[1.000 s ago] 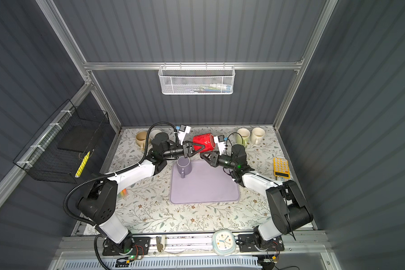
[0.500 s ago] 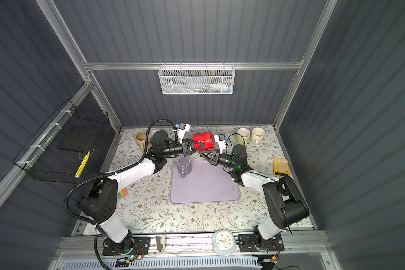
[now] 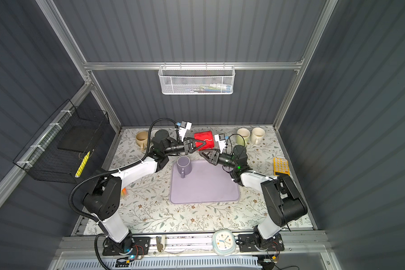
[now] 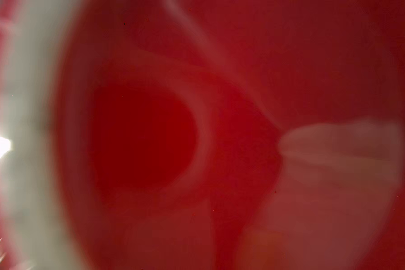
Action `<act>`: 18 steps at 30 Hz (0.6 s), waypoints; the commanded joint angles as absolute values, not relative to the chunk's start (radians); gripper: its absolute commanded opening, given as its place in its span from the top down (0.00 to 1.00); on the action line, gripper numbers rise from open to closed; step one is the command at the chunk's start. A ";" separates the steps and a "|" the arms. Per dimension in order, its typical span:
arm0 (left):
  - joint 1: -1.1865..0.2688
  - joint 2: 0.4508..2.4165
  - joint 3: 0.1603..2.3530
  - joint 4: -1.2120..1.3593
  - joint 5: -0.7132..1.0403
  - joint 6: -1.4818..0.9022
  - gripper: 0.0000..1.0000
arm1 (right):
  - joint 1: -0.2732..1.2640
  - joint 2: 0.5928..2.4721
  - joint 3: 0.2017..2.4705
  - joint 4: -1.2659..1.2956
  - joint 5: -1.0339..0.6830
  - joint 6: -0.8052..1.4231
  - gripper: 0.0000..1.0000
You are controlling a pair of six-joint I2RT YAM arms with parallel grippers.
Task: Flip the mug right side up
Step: 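Close the left gripper on the red mug body beside the right gripper, then rotate the red mug upright with the left gripper while the right gripper opens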
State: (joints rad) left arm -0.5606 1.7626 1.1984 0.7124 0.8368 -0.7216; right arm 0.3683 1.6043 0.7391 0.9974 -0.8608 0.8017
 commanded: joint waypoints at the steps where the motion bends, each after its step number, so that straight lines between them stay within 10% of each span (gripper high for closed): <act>1: -0.577 1.766 1.240 0.765 0.832 -0.729 0.94 | 0.379 1.617 0.733 1.070 -0.859 0.783 0.62; 18: -0.542 1.703 1.204 0.686 0.786 -0.673 1.00 | 0.360 1.641 0.685 1.103 -0.812 0.802 0.58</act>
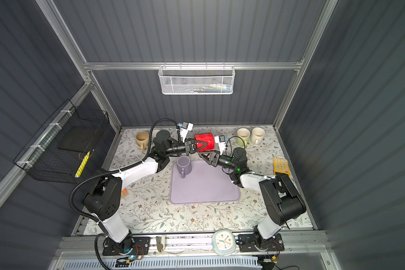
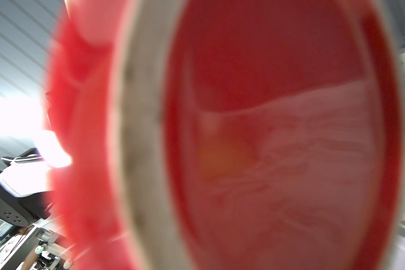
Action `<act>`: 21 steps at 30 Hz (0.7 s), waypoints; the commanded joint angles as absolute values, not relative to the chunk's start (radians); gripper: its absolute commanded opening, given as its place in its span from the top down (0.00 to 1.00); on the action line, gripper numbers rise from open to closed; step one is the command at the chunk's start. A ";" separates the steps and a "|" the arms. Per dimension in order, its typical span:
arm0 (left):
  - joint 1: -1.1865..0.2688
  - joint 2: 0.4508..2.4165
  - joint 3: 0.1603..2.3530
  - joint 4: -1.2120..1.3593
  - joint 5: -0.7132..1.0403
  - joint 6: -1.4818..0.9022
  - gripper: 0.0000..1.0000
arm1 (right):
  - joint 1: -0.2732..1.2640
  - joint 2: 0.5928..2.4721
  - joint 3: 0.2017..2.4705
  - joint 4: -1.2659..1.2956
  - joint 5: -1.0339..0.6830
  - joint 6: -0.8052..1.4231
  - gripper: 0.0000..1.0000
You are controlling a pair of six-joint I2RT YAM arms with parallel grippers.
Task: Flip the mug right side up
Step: 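Rotate the red mug upright with the left gripper while the right gripper opens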
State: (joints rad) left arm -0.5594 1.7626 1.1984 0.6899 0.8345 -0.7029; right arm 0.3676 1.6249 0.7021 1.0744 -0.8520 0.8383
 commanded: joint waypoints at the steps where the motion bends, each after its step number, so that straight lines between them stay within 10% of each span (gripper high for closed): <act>1: -0.540 1.699 1.204 0.679 0.784 -0.672 1.00 | 0.359 1.644 0.683 1.107 -0.811 0.803 0.58; 21: -0.509 1.668 1.188 0.670 0.775 -0.661 1.00 | 0.335 1.686 0.661 1.233 -0.835 0.894 0.46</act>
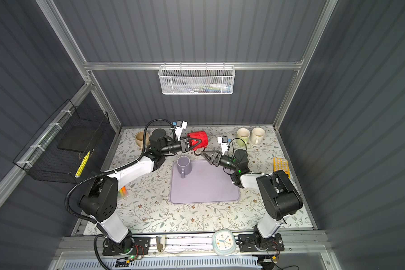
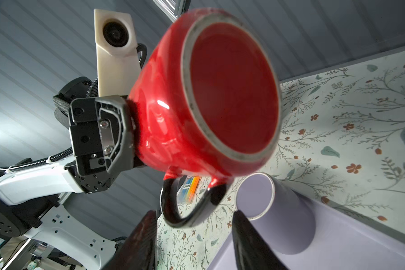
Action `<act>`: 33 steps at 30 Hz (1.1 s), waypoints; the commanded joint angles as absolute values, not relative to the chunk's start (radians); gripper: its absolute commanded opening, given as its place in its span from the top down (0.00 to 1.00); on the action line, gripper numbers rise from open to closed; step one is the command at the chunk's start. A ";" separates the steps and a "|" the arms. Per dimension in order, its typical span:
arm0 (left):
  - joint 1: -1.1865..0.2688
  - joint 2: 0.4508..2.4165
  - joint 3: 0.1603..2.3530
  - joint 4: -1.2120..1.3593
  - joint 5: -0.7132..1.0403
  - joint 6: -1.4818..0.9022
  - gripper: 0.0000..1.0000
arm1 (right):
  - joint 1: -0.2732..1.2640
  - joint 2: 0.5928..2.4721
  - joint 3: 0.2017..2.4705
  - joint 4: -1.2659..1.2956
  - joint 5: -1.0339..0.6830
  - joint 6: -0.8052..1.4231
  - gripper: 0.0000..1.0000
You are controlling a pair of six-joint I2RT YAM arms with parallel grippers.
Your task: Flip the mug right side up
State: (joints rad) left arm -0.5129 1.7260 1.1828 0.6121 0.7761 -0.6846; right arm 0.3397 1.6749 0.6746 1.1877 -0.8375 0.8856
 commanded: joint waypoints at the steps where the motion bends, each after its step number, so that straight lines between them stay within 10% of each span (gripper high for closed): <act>1: -0.507 1.667 1.187 0.668 0.774 -0.660 1.00 | 0.334 1.684 0.660 1.233 -0.834 0.893 0.45; 33: -0.486 1.617 1.392 -0.013 0.553 -0.277 1.00 | 0.318 1.683 0.643 1.205 -0.831 0.875 0.45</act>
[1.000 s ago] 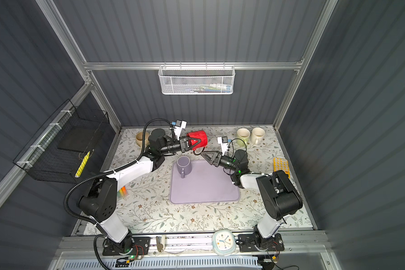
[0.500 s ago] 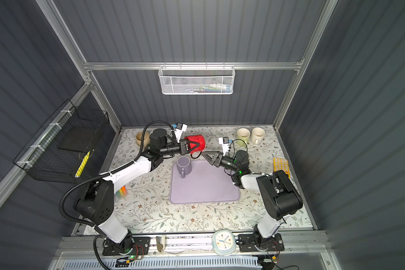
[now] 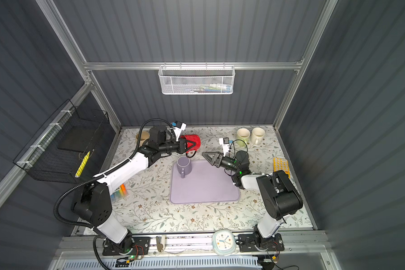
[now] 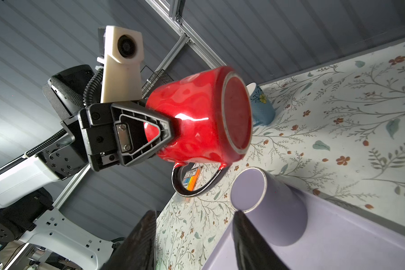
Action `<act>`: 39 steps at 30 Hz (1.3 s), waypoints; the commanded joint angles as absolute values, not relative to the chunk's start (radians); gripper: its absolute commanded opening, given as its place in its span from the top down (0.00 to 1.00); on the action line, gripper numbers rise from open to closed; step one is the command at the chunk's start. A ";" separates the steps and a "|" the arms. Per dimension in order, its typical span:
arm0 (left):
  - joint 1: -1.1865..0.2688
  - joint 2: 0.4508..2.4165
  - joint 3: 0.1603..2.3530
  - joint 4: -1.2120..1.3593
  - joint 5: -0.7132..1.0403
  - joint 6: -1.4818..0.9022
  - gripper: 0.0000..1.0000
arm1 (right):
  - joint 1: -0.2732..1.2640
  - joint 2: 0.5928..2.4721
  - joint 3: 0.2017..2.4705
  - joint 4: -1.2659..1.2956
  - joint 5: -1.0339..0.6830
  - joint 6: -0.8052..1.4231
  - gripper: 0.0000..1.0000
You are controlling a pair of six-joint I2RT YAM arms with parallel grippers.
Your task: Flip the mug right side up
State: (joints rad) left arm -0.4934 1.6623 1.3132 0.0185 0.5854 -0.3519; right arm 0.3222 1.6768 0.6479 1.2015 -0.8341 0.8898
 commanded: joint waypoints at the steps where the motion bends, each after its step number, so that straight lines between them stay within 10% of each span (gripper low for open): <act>1: -0.485 1.619 1.401 -0.029 0.547 -0.266 1.00 | 0.318 1.681 0.642 1.198 -0.831 0.870 0.45; 39: -0.395 2.007 2.008 -0.675 0.193 0.024 1.00 | 0.322 1.338 0.659 0.324 -0.484 0.416 0.42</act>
State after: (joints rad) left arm -0.4053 1.9900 1.9320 -0.6567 0.2188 -0.0277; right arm 0.3214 1.3636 0.6472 0.4469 -0.5579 0.4843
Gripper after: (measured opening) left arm 0.109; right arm 0.576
